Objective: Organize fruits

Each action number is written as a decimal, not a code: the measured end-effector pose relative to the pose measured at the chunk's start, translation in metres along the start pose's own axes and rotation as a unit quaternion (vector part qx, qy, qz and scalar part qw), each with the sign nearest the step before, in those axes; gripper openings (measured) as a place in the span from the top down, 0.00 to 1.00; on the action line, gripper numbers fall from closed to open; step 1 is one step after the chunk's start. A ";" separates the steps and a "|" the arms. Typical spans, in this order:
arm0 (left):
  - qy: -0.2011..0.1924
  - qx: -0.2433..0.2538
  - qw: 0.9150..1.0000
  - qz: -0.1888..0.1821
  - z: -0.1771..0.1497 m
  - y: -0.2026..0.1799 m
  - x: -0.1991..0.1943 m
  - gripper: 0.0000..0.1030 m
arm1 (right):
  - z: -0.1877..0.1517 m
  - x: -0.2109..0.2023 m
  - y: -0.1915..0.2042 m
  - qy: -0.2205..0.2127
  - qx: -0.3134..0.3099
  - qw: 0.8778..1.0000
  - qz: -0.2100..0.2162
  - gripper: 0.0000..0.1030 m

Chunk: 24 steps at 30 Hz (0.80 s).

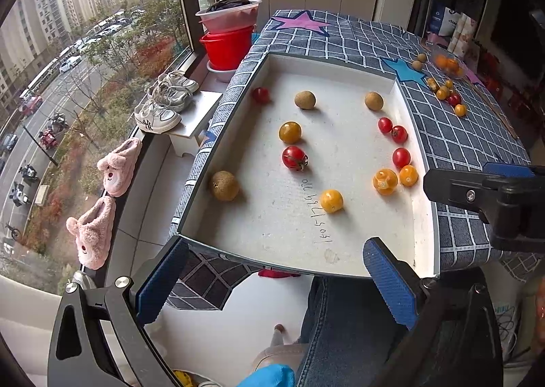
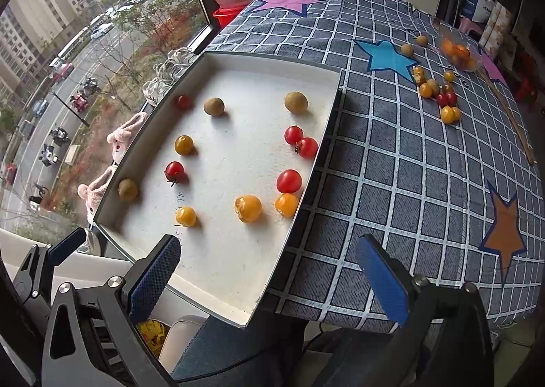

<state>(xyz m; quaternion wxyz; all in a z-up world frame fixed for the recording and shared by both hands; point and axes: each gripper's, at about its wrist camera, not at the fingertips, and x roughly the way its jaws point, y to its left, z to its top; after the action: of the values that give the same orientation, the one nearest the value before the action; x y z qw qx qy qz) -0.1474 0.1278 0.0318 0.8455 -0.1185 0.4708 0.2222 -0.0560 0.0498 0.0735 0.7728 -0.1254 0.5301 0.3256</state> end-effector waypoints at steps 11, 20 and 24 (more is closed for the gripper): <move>0.004 -0.005 1.000 0.007 0.003 0.002 0.000 0.00 | -0.002 0.004 0.000 0.004 -0.005 1.000 -0.005 0.00; 0.009 0.006 1.000 0.020 0.005 -0.003 0.003 0.00 | -0.001 0.008 -0.002 0.006 -0.006 1.000 -0.003 0.00; 0.011 0.010 1.000 0.026 0.005 -0.005 0.004 0.00 | -0.001 0.011 -0.004 0.008 -0.006 1.000 0.001 0.00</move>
<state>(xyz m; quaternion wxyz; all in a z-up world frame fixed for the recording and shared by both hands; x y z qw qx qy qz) -0.1390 0.1269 0.0310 0.8352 -0.1003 0.4853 0.2385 -0.0520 0.0502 0.0630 0.7677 -0.1316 0.5343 0.3284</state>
